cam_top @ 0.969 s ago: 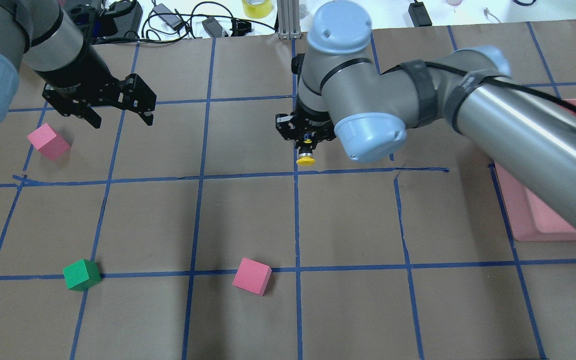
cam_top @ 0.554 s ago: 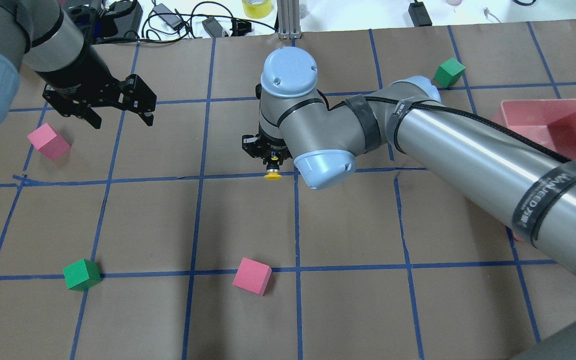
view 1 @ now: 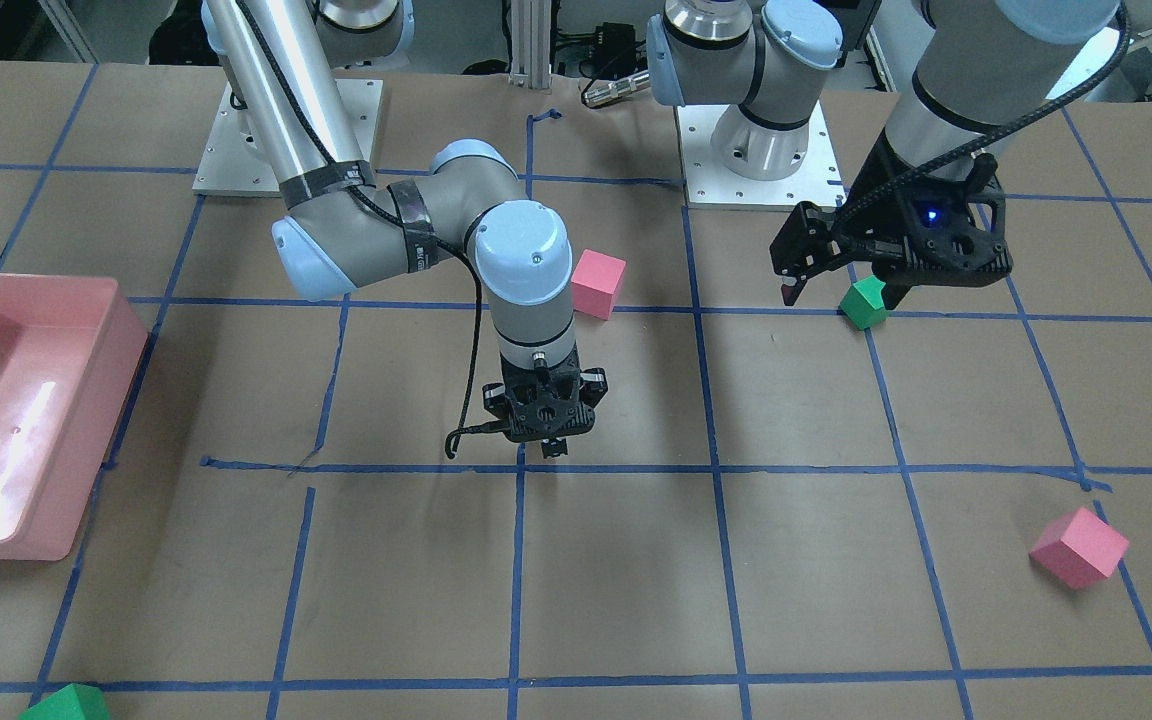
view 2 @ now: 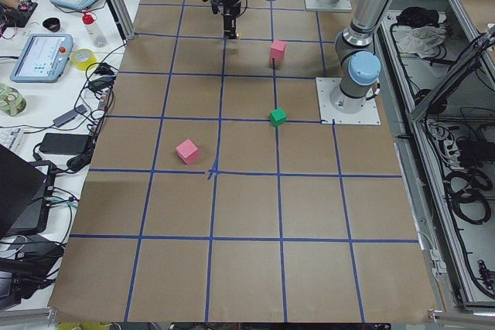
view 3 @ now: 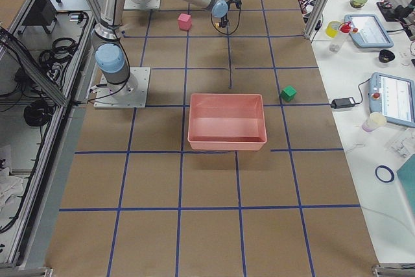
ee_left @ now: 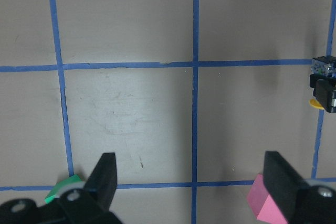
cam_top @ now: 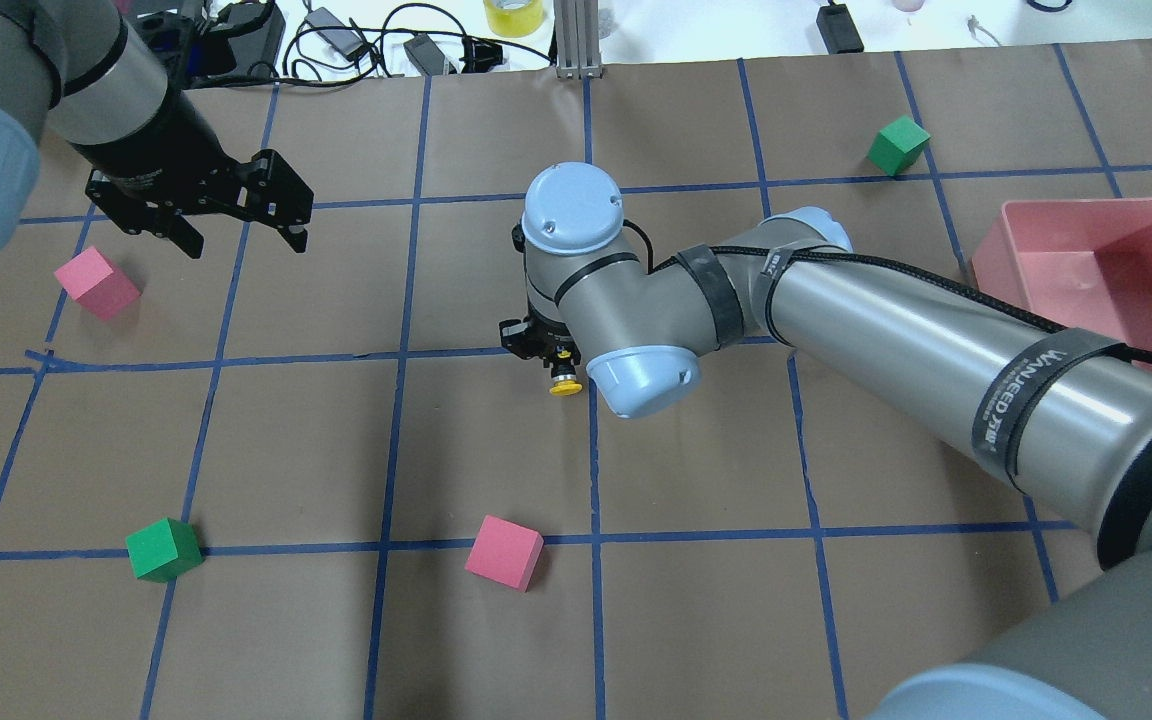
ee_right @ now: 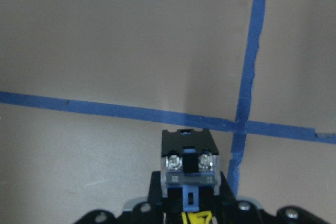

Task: Align button upright
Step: 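Carry the button to the grid center and lower it with the right gripper, then release the button on its side and raise the right gripper away, then reach the left gripper to the lying button and grasp it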

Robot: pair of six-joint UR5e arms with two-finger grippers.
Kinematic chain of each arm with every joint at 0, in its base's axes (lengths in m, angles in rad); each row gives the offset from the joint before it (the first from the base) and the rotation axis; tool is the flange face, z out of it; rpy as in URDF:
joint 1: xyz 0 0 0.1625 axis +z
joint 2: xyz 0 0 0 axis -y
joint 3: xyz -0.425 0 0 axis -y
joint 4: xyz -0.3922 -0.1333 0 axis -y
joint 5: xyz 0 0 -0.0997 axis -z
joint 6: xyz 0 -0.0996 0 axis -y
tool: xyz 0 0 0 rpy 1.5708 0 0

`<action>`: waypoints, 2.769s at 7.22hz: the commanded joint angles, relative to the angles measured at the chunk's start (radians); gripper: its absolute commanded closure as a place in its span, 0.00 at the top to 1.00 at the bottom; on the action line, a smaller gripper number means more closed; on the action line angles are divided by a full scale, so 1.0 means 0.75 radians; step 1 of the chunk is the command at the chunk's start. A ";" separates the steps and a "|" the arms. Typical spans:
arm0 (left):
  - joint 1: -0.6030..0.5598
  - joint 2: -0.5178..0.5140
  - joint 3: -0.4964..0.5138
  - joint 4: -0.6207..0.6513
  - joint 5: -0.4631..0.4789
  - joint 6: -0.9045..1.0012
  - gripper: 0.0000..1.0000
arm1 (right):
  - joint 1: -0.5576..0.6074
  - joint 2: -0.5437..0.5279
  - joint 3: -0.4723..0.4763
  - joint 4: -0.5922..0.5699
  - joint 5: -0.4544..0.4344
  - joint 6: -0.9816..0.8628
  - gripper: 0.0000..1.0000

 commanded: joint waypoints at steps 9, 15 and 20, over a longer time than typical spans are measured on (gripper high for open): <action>-0.003 0.009 0.011 0.010 0.000 0.000 1.00 | -0.093 -0.222 0.021 0.219 -0.006 -0.179 1.00; 0.020 -0.008 -0.011 0.086 -0.002 0.010 1.00 | -0.482 -0.700 -0.234 0.960 -0.027 -0.618 1.00; -0.309 -0.016 -0.339 0.671 0.000 -0.266 1.00 | -0.517 -0.696 -0.226 0.890 0.002 -0.618 1.00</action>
